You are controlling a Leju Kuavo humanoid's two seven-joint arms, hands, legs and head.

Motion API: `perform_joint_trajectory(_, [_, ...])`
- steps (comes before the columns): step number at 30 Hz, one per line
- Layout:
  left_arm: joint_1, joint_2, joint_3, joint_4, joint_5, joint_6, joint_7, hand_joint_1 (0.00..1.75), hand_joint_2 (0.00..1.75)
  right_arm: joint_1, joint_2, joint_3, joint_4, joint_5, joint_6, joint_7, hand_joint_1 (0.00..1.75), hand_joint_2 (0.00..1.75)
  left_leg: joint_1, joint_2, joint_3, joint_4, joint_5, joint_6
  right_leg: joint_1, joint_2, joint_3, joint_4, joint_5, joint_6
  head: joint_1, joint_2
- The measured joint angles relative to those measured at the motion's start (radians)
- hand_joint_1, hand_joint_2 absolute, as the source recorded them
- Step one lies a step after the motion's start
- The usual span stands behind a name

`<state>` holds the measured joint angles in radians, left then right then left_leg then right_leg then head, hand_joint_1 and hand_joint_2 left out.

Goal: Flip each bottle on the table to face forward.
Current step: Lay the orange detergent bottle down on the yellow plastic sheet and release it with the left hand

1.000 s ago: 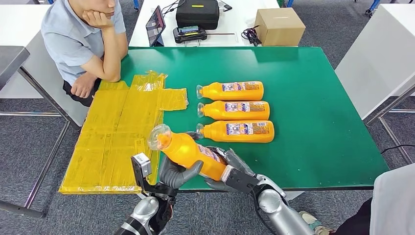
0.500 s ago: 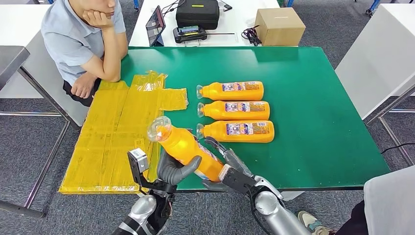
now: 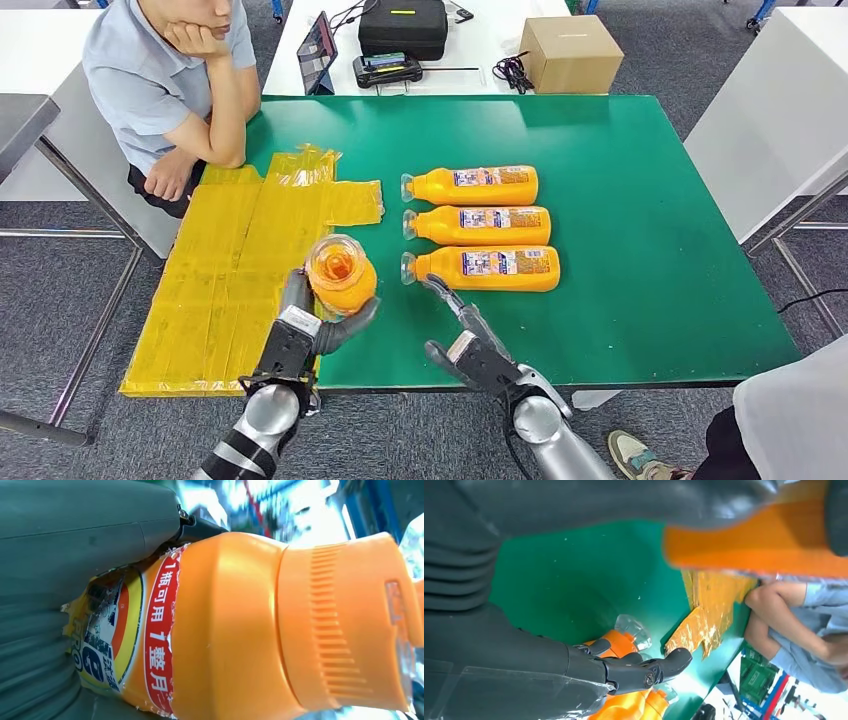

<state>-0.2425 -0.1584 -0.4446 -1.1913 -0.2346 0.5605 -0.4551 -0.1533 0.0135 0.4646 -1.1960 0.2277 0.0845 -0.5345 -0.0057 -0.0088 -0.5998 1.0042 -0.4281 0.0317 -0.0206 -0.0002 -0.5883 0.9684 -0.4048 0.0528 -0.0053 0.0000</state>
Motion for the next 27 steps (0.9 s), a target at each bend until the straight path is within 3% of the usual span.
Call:
perform_joint_trajectory(3, [-0.023,0.022,0.017,0.008,-0.255,0.096,0.067,1.75,1.75,-0.001,0.015,-0.014,0.009,-0.009,0.006,-0.005,0.0,1.75,0.0,-0.001,0.0,0.0,0.0,0.0,0.0,0.0,0.0,0.0,0.0,0.0,0.0,0.0])
perform_joint_trajectory(7, [-0.077,0.048,0.044,0.071,-0.668,0.121,0.23,1.75,1.75,-0.014,0.035,-0.029,0.034,-0.016,0.027,-0.017,0.0,1.75,0.0,0.0,0.0,0.0,0.001,0.0,0.0,0.0,0.0,0.0,0.0,0.0,0.0,0.0])
perform_joint_trajectory(16, [-0.212,0.098,0.099,0.347,-1.093,0.136,0.414,1.75,1.75,-0.037,0.057,-0.038,0.08,-0.021,0.055,-0.026,0.0,1.75,0.0,0.0,0.0,0.0,0.002,0.0,0.0,0.0,0.0,0.001,0.001,0.0,0.0,0.0])
perform_joint_trajectory(18, [-0.236,0.108,0.099,0.413,-1.153,0.133,0.448,1.7,1.75,-0.037,0.058,-0.038,0.084,-0.021,0.056,-0.027,0.0,1.75,0.0,0.0,0.0,0.0,0.002,0.0,0.0,0.0,0.0,0.001,0.001,0.0,0.0,0.0])
perform_joint_trajectory(23, [-0.289,0.124,0.097,0.559,-1.21,0.101,0.506,1.09,1.75,-0.037,0.06,-0.038,0.089,-0.021,0.061,-0.026,0.0,1.75,0.0,0.0,-0.001,0.0,0.002,0.0,0.0,0.0,-0.001,0.001,0.0,0.0,0.0,0.0])
perform_joint_trajectory(24, [-0.295,0.127,0.097,0.579,-1.216,0.096,0.515,1.11,1.75,-0.036,0.06,-0.038,0.089,-0.021,0.062,-0.026,0.0,1.75,0.0,0.0,-0.001,0.0,0.002,0.0,0.0,0.0,-0.001,0.001,0.001,0.0,0.0,0.0])
perform_joint_trajectory(27, [-0.314,0.135,0.097,0.628,-1.217,0.076,0.531,1.4,1.75,-0.034,0.06,-0.038,0.089,-0.021,0.062,-0.025,0.0,1.75,0.0,0.0,-0.001,0.0,0.002,0.0,0.0,0.0,-0.001,0.001,0.001,0.0,0.0,0.0])
